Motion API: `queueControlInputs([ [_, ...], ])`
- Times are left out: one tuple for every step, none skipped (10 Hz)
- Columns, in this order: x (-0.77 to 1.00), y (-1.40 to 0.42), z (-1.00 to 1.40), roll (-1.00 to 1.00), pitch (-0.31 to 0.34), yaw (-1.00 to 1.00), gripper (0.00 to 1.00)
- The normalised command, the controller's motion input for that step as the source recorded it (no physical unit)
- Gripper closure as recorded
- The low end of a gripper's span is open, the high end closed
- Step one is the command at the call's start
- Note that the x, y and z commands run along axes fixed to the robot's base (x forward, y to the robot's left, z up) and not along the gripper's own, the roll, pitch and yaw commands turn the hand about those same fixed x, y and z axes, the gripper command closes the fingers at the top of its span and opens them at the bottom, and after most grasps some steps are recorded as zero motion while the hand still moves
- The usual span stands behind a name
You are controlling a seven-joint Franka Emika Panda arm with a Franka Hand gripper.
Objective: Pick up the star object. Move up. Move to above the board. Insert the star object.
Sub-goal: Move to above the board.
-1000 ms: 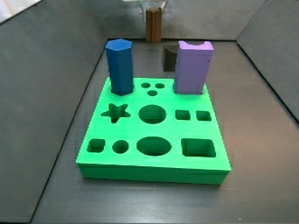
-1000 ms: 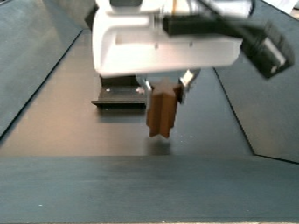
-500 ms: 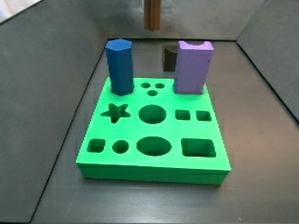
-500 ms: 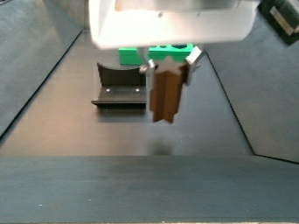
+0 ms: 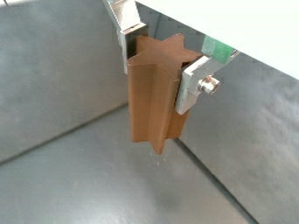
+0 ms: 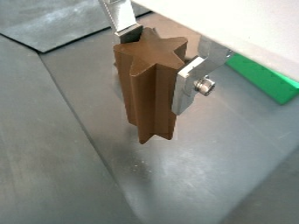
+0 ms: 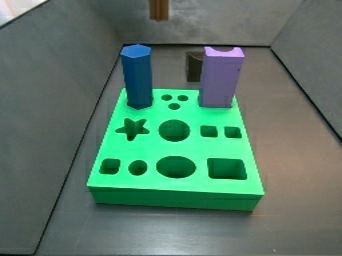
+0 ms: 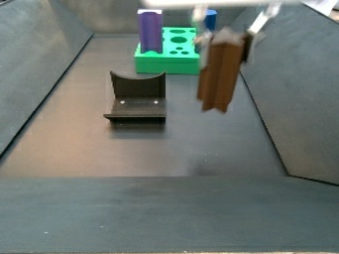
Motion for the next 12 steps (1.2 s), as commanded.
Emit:
queueControlInputs([
  [-0.37,-0.13,1.0,0.1,0.057,0.01,1.0],
  [-0.34,-0.12,1.0,0.1,0.039,0.02,1.0],
  [-0.32,-0.12,1.0,0.1,0.032,0.02,1.0],
  [-0.29,-0.11,1.0,0.1,0.02,0.02,1.0],
  [-0.26,-0.1,1.0,0.1,0.016,0.02,1.0],
  [-0.22,-0.09,1.0,0.1,0.019,0.02,1.0],
  [-0.16,-0.07,0.84,0.09,0.027,0.02,1.0],
  [-0.08,-0.04,0.6,0.08,0.042,0.02,1.0],
  [-0.05,-0.03,0.48,0.08,0.056,0.02,1.0],
  [-0.01,-0.02,0.26,0.07,0.089,0.02,1.0],
  [0.19,-1.0,0.04,-0.12,0.251,-0.82,1.0],
  [0.2,-1.0,0.02,-0.11,0.235,-0.78,1.0],
])
